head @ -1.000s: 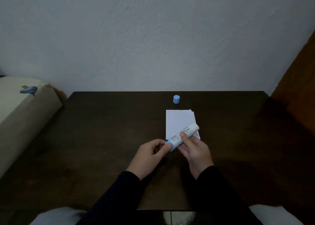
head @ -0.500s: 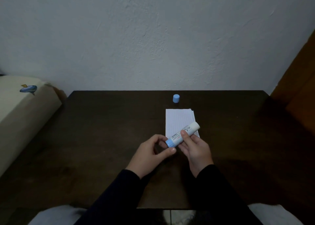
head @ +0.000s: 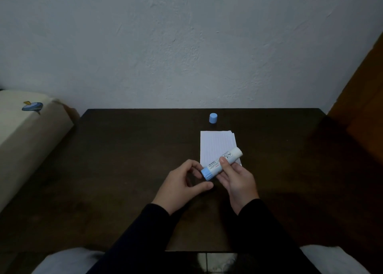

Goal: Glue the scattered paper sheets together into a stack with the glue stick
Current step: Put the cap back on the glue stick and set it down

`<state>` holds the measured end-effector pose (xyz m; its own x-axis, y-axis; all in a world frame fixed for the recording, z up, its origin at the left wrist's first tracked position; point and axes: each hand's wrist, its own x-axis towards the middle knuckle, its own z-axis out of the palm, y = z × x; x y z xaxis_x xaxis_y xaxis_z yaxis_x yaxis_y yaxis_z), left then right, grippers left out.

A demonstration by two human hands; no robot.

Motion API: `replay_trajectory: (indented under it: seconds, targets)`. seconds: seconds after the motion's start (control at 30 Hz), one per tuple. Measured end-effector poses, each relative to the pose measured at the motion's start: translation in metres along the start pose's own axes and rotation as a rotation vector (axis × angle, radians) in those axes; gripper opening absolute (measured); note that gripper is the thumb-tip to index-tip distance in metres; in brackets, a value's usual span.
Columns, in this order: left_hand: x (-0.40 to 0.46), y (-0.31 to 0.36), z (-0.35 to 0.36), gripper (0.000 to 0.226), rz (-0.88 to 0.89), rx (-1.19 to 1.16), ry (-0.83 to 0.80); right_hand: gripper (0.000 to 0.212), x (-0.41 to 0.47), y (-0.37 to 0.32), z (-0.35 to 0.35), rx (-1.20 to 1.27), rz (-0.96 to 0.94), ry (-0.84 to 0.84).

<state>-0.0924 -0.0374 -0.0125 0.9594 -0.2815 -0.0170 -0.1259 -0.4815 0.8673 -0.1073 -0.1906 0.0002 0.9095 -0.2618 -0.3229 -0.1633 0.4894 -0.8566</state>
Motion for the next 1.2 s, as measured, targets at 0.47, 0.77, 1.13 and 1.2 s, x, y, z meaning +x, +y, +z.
replay_trajectory:
  seconds: [0.47, 0.77, 1.13, 1.2]
  targets:
    - [-0.0026, 0.0001, 0.0022, 0.027, -0.025, -0.07, -0.018, 0.004, -0.0024, -0.001, -0.0019, 0.007, -0.005, -0.012]
    - [-0.0008, -0.0016, 0.0038, 0.028, -0.016, -0.054, 0.055, 0.001, -0.0036, 0.0003, 0.0006, 0.008, -0.01, -0.042]
    - [0.001, -0.0045, 0.0007, 0.017, 0.047, -0.039, 0.049, 0.003, -0.0031, 0.001, -0.0005, 0.012, -0.011, -0.034]
    - [0.0012, -0.0044, 0.0015, 0.017, 0.01, -0.063, 0.05, 0.003, -0.0041, 0.0006, 0.0002, 0.014, -0.011, -0.036]
